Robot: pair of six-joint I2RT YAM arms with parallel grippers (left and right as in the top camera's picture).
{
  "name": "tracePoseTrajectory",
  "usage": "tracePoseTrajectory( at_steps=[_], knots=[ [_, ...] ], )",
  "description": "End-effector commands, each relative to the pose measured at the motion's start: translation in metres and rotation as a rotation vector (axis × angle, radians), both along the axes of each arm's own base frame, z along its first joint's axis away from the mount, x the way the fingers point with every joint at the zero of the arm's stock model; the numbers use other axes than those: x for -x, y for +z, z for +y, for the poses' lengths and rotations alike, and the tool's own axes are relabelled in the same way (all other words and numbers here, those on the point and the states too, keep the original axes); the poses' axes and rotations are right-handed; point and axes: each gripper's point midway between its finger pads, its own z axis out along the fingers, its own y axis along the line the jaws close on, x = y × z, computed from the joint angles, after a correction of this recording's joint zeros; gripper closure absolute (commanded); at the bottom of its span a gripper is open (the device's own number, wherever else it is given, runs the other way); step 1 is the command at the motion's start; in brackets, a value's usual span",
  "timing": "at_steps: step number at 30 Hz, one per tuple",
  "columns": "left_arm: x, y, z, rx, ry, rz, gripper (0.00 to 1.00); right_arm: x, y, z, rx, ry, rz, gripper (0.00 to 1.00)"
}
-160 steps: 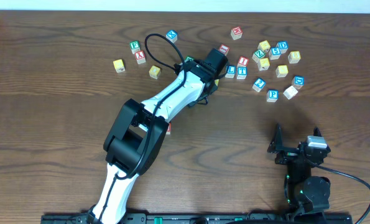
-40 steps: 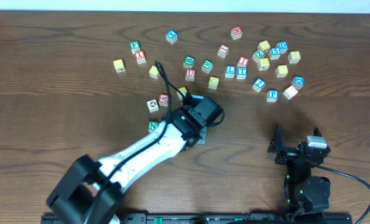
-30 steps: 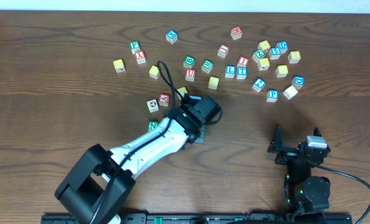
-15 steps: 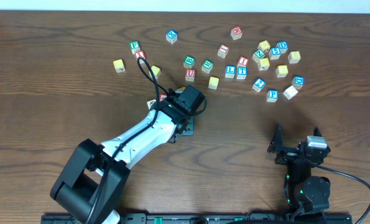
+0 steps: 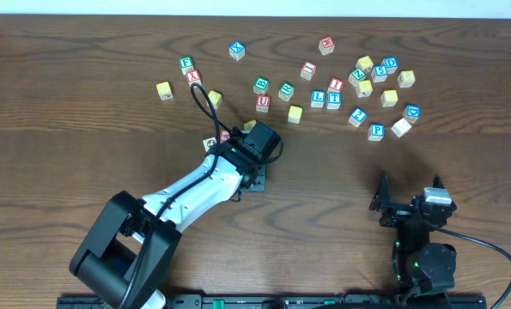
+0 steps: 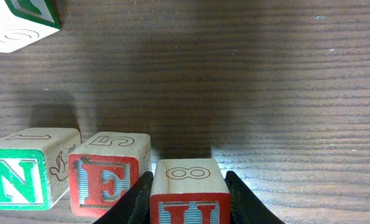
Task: Spell out NEURIPS
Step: 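Lower the U block onto the table right of the E block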
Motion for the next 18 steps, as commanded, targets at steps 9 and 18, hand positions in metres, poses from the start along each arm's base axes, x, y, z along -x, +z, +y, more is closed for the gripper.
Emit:
tracePoseTrajectory(
  at_steps=[9, 18],
  knots=[
    [0.0001, -0.0056, 0.0013, -0.01, -0.028, 0.002, 0.83, 0.0001, -0.0012, 0.0, 0.009, 0.0, 0.005, 0.01],
    [-0.006, -0.0042, 0.0045, -0.03, -0.019, -0.03, 0.83, 0.0001, -0.0012, 0.0, 0.009, 0.0, 0.005, 0.01]
  ],
)
